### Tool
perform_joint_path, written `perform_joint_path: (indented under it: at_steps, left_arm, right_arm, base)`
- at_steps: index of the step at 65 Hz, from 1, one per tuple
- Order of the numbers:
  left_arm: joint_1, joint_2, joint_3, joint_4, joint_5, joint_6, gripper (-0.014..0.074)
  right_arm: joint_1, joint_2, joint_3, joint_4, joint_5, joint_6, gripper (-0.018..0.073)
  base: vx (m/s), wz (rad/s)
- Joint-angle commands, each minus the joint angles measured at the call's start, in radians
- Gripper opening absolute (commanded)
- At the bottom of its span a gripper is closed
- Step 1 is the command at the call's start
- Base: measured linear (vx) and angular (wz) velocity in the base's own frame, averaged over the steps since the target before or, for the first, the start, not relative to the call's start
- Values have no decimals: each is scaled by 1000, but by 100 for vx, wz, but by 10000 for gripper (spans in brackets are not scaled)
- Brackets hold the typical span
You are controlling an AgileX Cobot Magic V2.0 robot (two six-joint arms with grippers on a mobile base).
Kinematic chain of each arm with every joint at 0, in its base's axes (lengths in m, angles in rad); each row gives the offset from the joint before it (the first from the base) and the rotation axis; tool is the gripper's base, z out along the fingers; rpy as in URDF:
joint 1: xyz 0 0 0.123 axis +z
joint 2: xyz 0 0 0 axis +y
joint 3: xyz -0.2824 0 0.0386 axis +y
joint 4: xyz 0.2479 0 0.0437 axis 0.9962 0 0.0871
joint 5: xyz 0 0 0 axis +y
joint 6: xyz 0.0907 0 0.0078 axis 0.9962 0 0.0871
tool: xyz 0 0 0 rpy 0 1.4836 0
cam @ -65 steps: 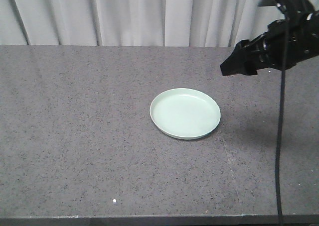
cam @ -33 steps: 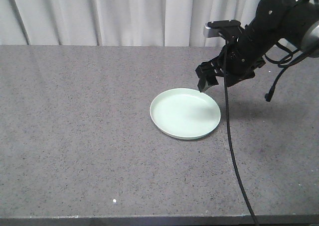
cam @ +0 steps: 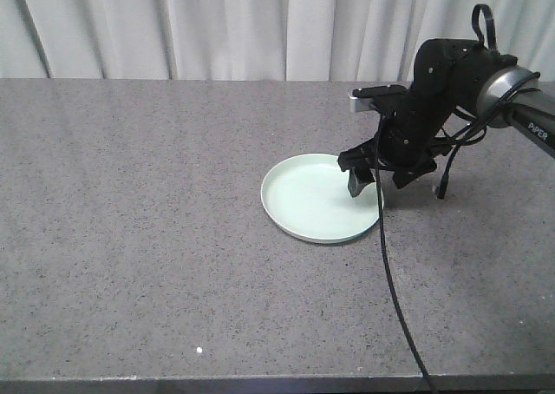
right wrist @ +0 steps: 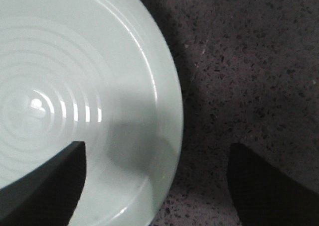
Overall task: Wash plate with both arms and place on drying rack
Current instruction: 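Lower the right gripper to the rim of the pale green plate, then grip the plate rim with the right gripper and lift it up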
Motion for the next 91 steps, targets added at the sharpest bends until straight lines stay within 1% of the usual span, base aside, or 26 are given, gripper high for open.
perform_joint_path:
  at_steps: [1, 11, 17, 20, 35, 43, 58, 65, 72, 81, 91]
  left_arm:
    - [-5, -15, 17, -8, -75, -1, -6]
    - [-5, -15, 17, -8, -75, -1, -6]
    - [-5, -15, 17, -8, -75, -1, -6]
    - [-5, -15, 17, -8, -75, -1, -6]
    - [-5, -15, 17, -8, -75, -1, -6]
    - [-5, -15, 17, -8, -75, -1, -6]
    - [-5, -15, 17, -8, -75, -1, -6]
    - [-5, -15, 17, -8, -75, -1, -6]
    - [-5, -15, 17, -8, -75, -1, -6]
    - [-5, -15, 17, -8, -75, -1, -6]
    - [-5, -15, 17, -8, -75, -1, -6]
  right_arm:
    - [-3, -45, -32, -2, -29, 2, 547]
    - [-3, -36, -32, -1, -26, 7, 515]
    - [-3, -36, -32, -1, -26, 18, 449]
    - [-3, -36, -32, -1, -25, 21, 405]
    - [-3, -36, -32, -1, -5, 22, 99]
    - [-3, -36, -32, -1, 4, 22, -18]
    - [-7, -41, -42, 12, 21, 17, -11]
    - [-22, -74, -64, 43, 23, -2, -11]
    - [-62, -134, -94, 150, 28, -39, -11]
    - [-138, -249, -98, 345, 51, -145, -11]
    - [-232, -349, -98, 453, 112, -217, -11]
  base:
    - [0, 0]
    - [0, 0]
    - [0, 0]
    - [0, 0]
    - [0, 0]
    - [0, 0]
    - [0, 0]
    - [0, 0]
    - [0, 0]
    - [0, 0]
    - [0, 0]
